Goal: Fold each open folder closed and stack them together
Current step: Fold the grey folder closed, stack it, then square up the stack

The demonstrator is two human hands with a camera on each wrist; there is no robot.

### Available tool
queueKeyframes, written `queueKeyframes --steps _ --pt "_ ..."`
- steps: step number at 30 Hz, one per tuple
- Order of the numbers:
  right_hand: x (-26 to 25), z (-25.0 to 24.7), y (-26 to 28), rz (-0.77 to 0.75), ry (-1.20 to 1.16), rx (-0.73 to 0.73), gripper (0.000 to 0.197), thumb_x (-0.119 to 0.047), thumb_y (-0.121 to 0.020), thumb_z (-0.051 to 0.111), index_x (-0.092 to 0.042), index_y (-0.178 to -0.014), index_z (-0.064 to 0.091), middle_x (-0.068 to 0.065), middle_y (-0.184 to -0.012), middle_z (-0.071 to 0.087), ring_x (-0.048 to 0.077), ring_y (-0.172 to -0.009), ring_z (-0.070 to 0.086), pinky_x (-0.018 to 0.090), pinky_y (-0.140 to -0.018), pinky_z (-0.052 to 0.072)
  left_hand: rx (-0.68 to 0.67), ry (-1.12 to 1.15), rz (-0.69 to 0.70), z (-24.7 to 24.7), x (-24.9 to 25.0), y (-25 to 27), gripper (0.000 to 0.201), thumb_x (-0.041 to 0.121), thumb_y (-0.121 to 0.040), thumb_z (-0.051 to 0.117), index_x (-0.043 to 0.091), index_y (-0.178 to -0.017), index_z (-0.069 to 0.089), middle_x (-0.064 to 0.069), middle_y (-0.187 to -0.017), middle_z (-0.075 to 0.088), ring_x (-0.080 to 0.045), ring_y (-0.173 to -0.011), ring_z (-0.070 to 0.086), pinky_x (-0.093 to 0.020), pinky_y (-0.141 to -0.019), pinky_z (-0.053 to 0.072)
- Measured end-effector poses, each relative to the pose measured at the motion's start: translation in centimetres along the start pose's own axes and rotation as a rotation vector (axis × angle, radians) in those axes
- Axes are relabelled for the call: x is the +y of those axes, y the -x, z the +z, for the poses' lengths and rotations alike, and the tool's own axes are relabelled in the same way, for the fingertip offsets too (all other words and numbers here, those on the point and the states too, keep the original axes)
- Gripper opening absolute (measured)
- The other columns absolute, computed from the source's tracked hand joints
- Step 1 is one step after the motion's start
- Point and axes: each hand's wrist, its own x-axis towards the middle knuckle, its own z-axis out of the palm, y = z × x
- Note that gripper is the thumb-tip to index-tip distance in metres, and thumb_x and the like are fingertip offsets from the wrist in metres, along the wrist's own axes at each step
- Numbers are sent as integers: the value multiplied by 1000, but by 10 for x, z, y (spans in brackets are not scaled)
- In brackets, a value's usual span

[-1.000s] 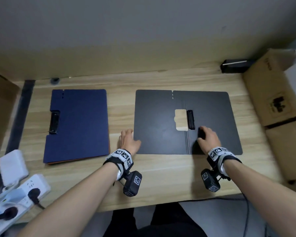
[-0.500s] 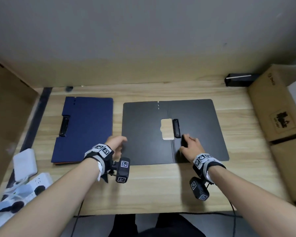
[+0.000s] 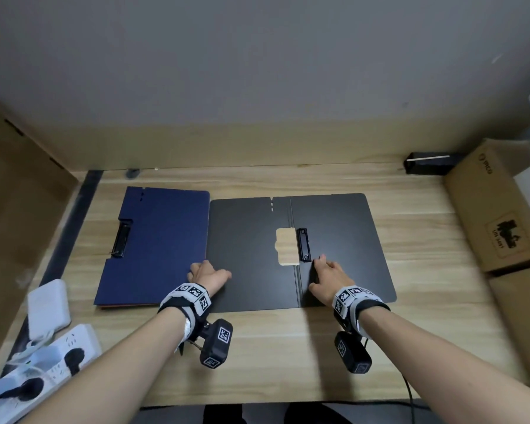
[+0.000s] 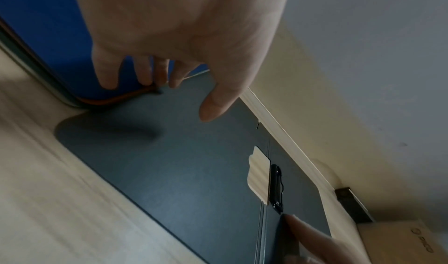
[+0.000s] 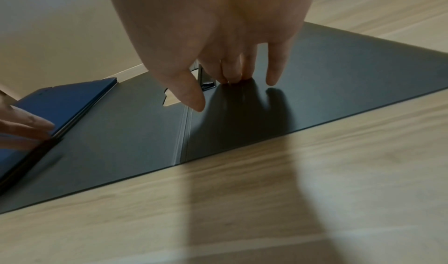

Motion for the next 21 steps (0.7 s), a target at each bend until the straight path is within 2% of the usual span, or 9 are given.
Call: queueKeyframes --steps 3,6,8,11,15,18,21 --pt "3 -1 0 0 13 -14 60 -27 -87 52 -15 -142 33 5 -164 16 26 -146 25 46 -113 36 -36 43 -23 12 4 2 73 33 -87 63 5 -148 33 -17 -153 26 -37 -141 29 -42 -113 30" --pt "5 -4 2 -3 4 -29 61 -27 -86 53 -16 -143 33 6 -163 19 26 -145 27 47 -114 35 -26 87 -59 19 4 2 75 33 -84 65 4 -146 34 -17 -151 26 -37 -140 30 -44 -112 33" --pt "6 -4 3 -3 -13 -40 58 -27 -86 53 -16 -140 36 7 -160 24 27 -143 30 48 -112 37 -68 202 -71 23 4 -2 78 31 -82 68 4 -146 32 -17 -152 33 -37 -139 34 -44 -112 33" --pt "8 -5 2 -1 -22 -50 56 -29 -86 53 -16 -138 38 9 -158 29 28 -141 33 48 -111 38 -105 360 -80 29 8 -2 75 31 -79 69 4 -141 38 -17 -143 47 -35 -129 46 -45 -108 38" --pt "8 -6 -2 3 -4 -68 62 -31 -85 51 -16 -143 34 9 -162 23 28 -144 30 45 -113 36 10 152 -15 37 16 9 68 32 -82 65 6 -140 41 -15 -149 31 -34 -140 27 -44 -112 29" --pt "14 -8 -3 -4 53 -58 62 -31 -83 49 -18 -142 35 6 -160 27 27 -142 32 44 -109 39 19 89 -11 38 10 8 67 30 -83 64 4 -140 41 -10 -151 24 -33 -138 25 -42 -112 27" --pt "19 -7 -1 1 123 -24 63 -30 -85 51 -17 -145 33 4 -161 26 26 -143 31 44 -111 37 17 88 -14 37 7 5 67 29 -82 64 8 -141 41 -9 -150 24 -33 -138 25 -43 -112 26"
